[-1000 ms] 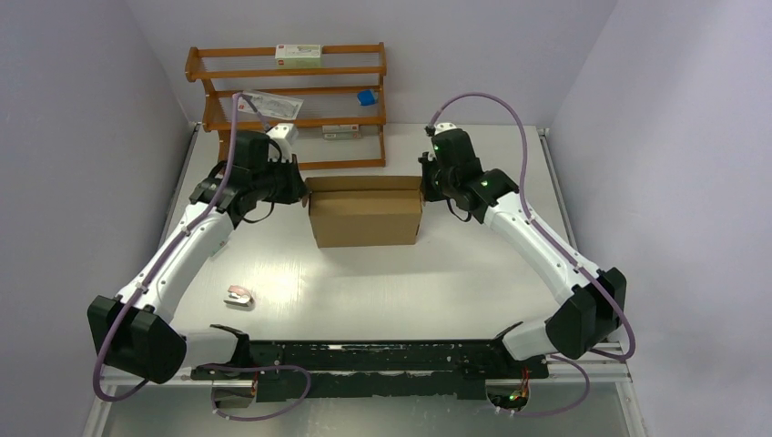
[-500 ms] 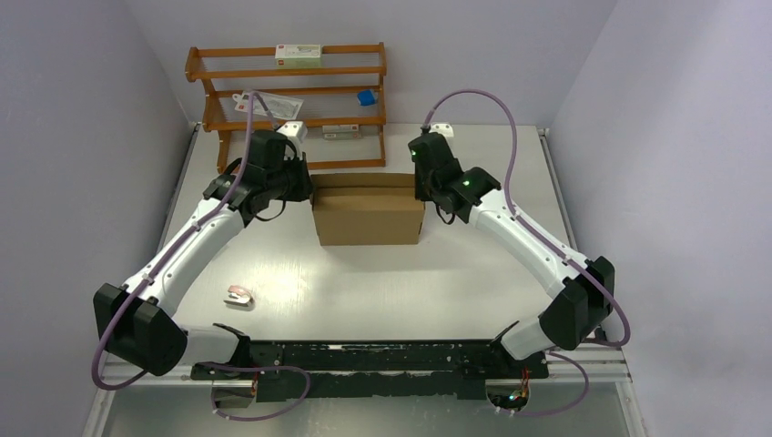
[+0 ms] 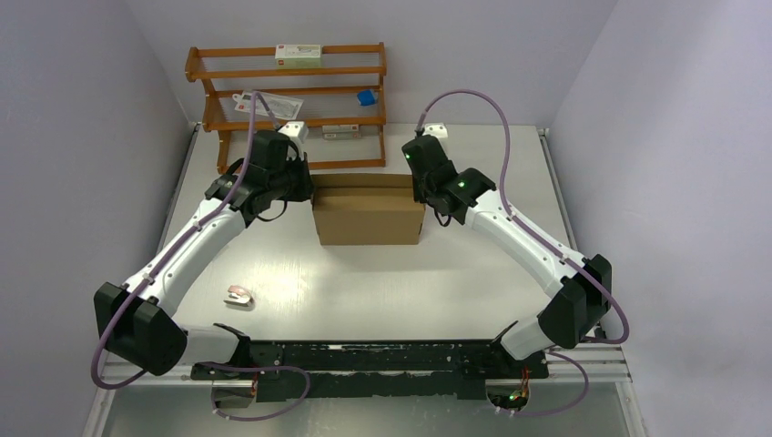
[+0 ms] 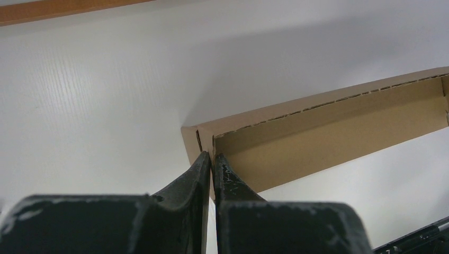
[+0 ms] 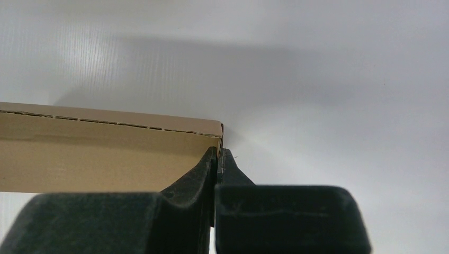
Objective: Fold the paper box
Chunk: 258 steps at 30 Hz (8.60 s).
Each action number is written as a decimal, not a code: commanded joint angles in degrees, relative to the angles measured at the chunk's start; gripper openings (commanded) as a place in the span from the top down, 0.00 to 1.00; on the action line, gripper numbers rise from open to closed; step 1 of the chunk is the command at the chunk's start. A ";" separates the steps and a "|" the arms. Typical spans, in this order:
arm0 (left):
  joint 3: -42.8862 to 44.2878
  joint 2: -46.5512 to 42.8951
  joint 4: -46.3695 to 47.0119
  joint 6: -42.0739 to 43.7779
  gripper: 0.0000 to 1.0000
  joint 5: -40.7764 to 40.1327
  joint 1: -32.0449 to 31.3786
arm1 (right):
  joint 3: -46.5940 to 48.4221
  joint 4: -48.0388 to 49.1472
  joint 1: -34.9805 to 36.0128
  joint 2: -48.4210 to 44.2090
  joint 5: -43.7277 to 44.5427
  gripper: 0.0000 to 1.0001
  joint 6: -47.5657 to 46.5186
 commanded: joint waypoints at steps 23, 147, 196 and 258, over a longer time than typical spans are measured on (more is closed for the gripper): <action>0.10 2.60 0.91 -2.12 0.89 6.48 -4.17 | -1.34 4.49 2.99 1.74 -7.41 1.00 5.34; -20.75 -10.49 20.22 -18.63 0.40 9.20 5.75 | -31.29 34.40 -10.18 -15.74 -22.94 0.62 24.05; -41.79 -42.36 5.06 -40.46 0.19 13.21 5.77 | -43.24 50.90 -0.44 -10.14 -13.10 0.58 22.11; -41.92 -19.98 23.65 -20.99 0.57 16.81 16.38 | -50.16 57.49 -20.79 -4.91 -54.34 0.71 24.55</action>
